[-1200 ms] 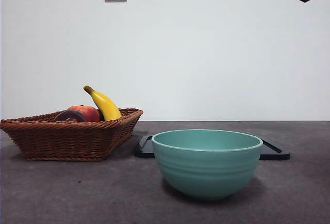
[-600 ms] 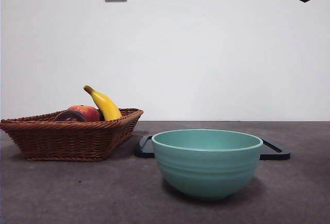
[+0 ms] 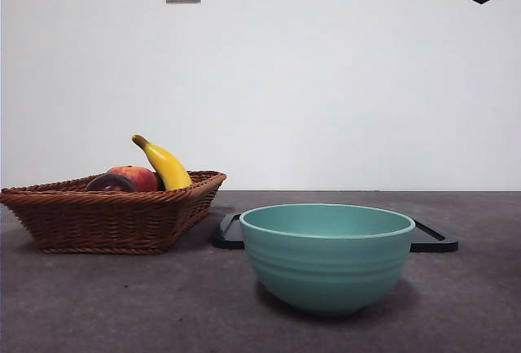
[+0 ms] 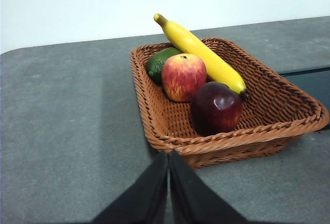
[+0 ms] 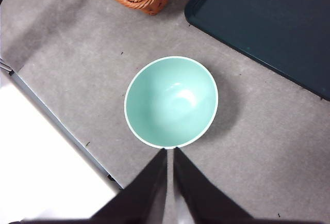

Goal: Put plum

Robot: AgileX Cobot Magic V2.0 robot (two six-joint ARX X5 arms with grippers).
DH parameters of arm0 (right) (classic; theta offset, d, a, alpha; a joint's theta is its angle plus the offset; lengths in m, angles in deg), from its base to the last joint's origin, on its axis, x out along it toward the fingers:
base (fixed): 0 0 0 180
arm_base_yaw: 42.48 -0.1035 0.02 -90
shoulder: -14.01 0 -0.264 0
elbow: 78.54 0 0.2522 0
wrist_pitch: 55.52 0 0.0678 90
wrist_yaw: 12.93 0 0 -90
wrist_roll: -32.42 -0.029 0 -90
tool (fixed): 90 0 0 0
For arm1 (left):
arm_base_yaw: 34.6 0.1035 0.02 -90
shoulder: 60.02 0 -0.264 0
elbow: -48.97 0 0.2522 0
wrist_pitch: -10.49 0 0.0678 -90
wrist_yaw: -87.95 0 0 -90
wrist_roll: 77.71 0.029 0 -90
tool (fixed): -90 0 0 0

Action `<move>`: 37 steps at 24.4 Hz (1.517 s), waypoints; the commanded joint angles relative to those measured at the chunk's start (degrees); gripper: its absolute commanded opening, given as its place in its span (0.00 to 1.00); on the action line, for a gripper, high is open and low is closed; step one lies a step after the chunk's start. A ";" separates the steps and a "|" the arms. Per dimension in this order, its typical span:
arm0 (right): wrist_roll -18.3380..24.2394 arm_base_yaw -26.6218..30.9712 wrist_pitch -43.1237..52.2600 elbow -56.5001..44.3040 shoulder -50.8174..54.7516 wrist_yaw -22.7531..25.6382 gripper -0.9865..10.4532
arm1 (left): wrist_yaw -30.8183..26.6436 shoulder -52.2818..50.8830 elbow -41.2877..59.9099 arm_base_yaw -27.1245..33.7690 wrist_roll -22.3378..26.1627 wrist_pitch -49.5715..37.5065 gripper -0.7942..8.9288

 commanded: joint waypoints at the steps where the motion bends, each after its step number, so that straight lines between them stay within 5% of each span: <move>1: 0.61 -0.35 0.48 1.01 -0.22 -0.17 0.10 | -0.09 -0.09 1.20 -0.04 -0.52 0.50 0.09; 4: 5.16 6.23 0.55 0.98 2.58 -0.15 0.10 | -0.09 -0.09 1.20 -0.04 -0.50 0.50 0.09; 8: 5.92 25.92 2.99 0.13 10.86 -0.96 0.10 | -0.09 -0.09 1.20 -0.04 -0.52 0.50 0.09; 13: 9.57 39.12 26.34 -10.36 23.30 -0.81 0.10 | -0.09 -0.09 1.20 -0.04 -0.52 0.50 0.09; 21: 10.64 39.80 49.31 -31.89 36.13 2.49 0.10 | -0.09 -0.09 1.20 -0.04 -0.50 0.50 0.09; 32: 8.57 34.64 54.84 -47.56 43.87 15.65 0.10 | -0.09 -0.09 1.20 -0.04 -0.52 0.50 0.09; 37: 7.87 33.00 57.66 -51.45 45.29 17.18 0.10 | -0.09 -0.09 1.18 -0.04 -0.52 0.50 0.09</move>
